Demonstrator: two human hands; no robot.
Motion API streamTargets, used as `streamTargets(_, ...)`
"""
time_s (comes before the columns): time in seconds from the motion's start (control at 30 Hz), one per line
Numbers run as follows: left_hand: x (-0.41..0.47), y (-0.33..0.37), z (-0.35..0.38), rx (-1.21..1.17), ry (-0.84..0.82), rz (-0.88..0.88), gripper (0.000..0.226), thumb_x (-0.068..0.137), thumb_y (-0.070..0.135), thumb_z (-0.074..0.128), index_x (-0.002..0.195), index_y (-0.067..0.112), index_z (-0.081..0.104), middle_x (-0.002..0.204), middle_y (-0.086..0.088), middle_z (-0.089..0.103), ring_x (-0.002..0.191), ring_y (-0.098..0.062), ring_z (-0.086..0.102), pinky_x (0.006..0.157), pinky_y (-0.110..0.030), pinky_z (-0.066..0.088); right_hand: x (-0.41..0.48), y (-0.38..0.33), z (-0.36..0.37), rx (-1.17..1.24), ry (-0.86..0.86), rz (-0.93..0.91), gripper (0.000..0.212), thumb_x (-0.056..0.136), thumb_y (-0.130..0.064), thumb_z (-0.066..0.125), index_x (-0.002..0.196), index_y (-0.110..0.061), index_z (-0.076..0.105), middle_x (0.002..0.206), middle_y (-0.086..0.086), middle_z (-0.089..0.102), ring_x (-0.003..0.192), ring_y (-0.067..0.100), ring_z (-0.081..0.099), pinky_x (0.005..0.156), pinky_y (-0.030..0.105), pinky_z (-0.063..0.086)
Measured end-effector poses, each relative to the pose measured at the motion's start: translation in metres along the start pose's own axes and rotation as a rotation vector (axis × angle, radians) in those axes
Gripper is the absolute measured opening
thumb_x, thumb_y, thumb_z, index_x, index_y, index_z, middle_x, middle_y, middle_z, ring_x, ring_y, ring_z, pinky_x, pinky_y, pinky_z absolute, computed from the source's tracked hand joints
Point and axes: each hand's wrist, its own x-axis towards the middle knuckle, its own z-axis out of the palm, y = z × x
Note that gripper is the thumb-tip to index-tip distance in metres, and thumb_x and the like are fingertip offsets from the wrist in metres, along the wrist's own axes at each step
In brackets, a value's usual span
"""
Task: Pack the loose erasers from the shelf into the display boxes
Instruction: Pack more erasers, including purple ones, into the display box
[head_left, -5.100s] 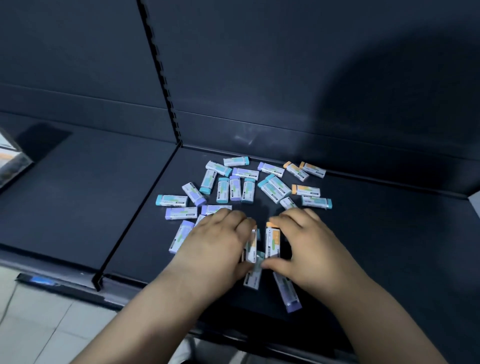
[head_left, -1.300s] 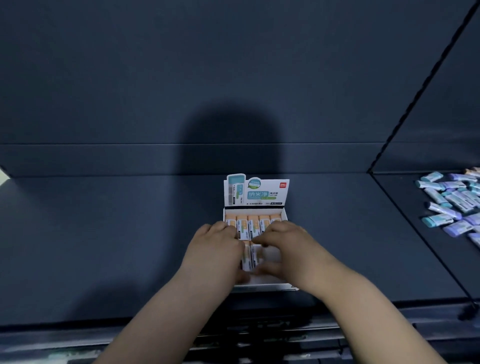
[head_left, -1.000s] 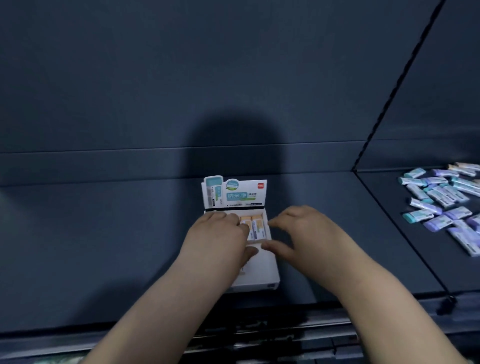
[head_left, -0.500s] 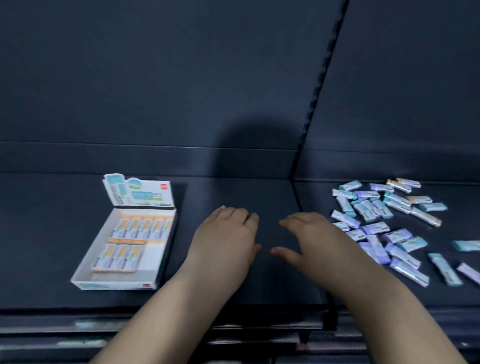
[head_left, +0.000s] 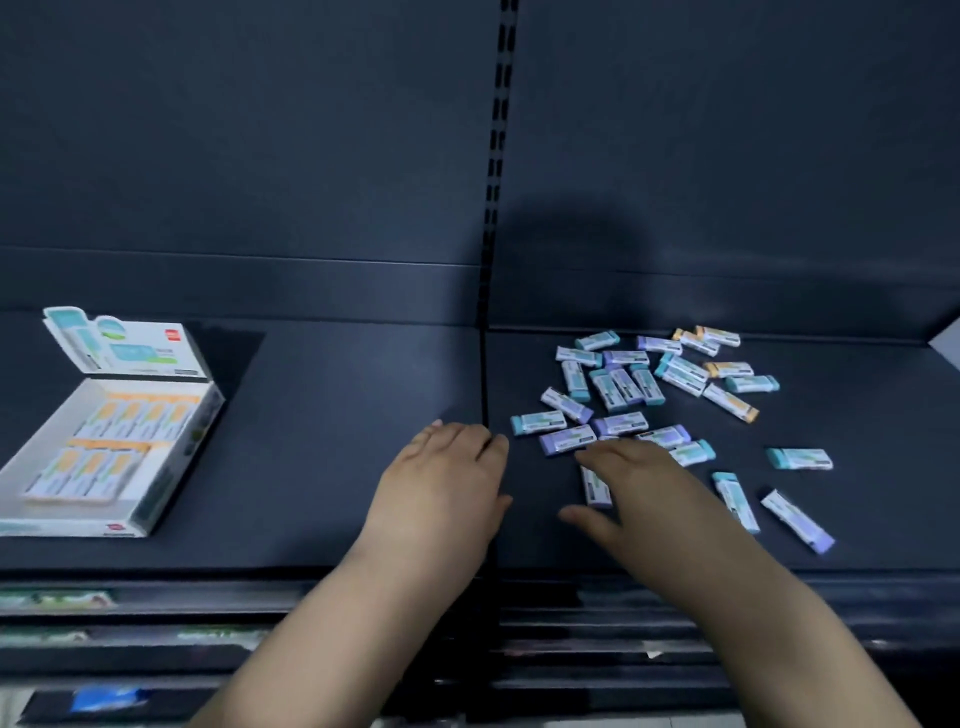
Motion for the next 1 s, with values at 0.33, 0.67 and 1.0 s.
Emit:
streamTargets(0.33,0.023,-0.015,0.007,-0.019,-0.047,0.069,0.057,0.041,0.037,0.091,0.090,0.012,0.074,0.081,0.000,0.070,0.074,-0.019,0.069,0.072,-0.032,0.056,0.002,0.011,0.002,0.032,0.018,0.141,0.055,0.088,-0.046,0.054,0.137,-0.024,0.041,0.141,-0.010,0.040,0.132,0.010,0.031,0.106,0.020,0.029)
streamTargets(0.67,0.053,-0.004,0.019,-0.055,-0.104,0.171,0.053,0.061,0.038,0.083,0.105,0.012,0.070,0.097,-0.001,0.069,0.088,-0.019,0.066,0.089,-0.033,0.050,0.005,0.038,0.006,0.022,0.050,0.267,0.047,0.085,-0.040,0.061,0.124,-0.017,0.053,0.130,-0.003,0.050,0.123,0.015,0.041,0.097,0.018,0.032)
streamTargets(1.0,0.101,0.072,0.041,-0.004,-0.088,0.156,0.053,0.070,0.040,0.077,0.114,0.013,0.065,0.108,-0.002,0.066,0.098,-0.021,0.062,0.089,-0.029,0.048,0.010,0.135,-0.013,0.018,0.061,0.214,0.059,0.088,-0.042,0.054,0.139,-0.018,0.037,0.143,-0.004,0.040,0.133,0.013,0.031,0.105,0.019,0.025)
